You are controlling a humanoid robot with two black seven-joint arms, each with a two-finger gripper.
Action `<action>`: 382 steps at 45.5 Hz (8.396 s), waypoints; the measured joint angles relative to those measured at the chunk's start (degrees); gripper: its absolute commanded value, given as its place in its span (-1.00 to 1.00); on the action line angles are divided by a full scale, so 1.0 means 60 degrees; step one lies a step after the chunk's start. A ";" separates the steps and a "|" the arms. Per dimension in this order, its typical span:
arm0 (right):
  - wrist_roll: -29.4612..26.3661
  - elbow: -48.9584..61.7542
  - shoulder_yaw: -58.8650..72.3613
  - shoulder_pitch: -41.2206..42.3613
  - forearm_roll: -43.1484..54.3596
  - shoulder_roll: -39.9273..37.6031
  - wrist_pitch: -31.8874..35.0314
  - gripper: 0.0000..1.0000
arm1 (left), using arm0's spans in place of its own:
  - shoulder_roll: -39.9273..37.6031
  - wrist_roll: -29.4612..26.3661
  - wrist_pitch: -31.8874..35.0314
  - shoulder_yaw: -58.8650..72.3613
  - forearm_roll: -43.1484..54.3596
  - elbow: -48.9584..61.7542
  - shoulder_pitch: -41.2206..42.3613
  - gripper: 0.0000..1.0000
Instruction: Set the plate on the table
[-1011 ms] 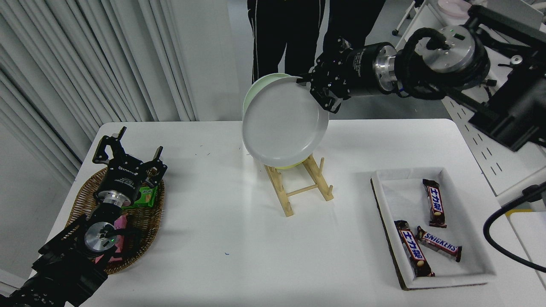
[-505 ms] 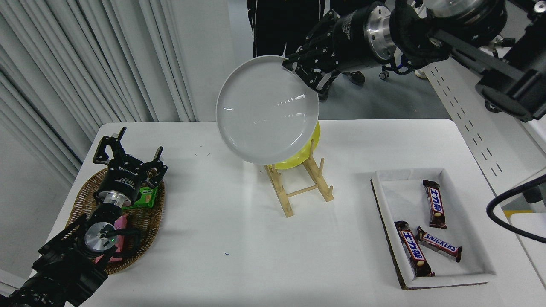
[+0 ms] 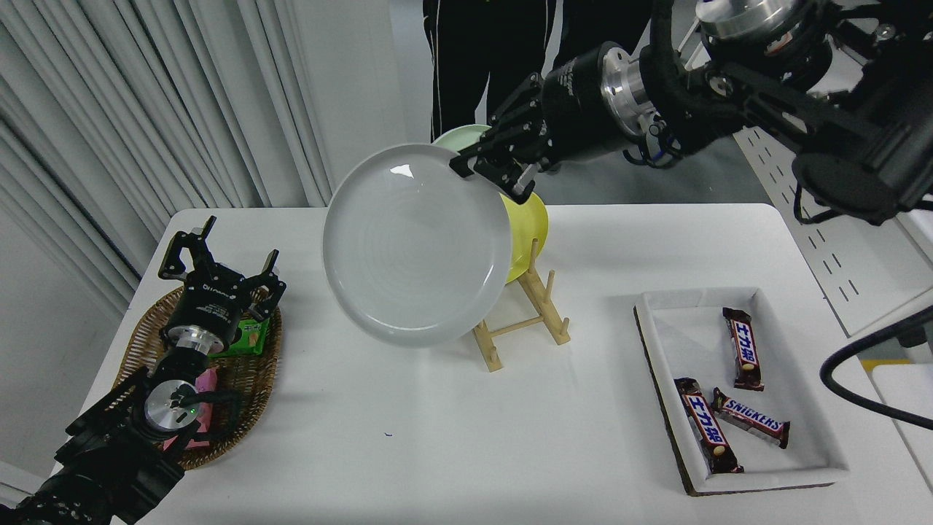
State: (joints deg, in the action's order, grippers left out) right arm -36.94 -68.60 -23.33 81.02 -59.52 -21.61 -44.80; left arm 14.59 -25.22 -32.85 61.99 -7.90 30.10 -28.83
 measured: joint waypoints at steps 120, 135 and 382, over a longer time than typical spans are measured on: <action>0.1047 0.5944 0.1057 -0.4389 0.0315 0.3590 0.0837 -1.00 | 0.0000 0.0000 -0.0004 0.0005 -0.0002 0.0001 0.0000 1.00; 0.1046 0.5999 0.1048 -0.4403 0.0323 0.3599 0.0859 -1.00 | 0.0000 0.0000 -0.0004 0.0003 -0.0002 0.0001 0.0000 1.00; 0.7855 0.6884 -0.4073 -0.7196 0.7376 0.1647 1.0467 0.98 | 0.0000 0.0000 -0.0003 0.0003 -0.0002 -0.0005 0.0000 1.00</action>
State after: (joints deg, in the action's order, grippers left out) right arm 10.19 -27.30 -47.77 37.84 -15.26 -11.72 18.00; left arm 14.59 -25.22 -32.87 62.01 -7.91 30.06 -28.83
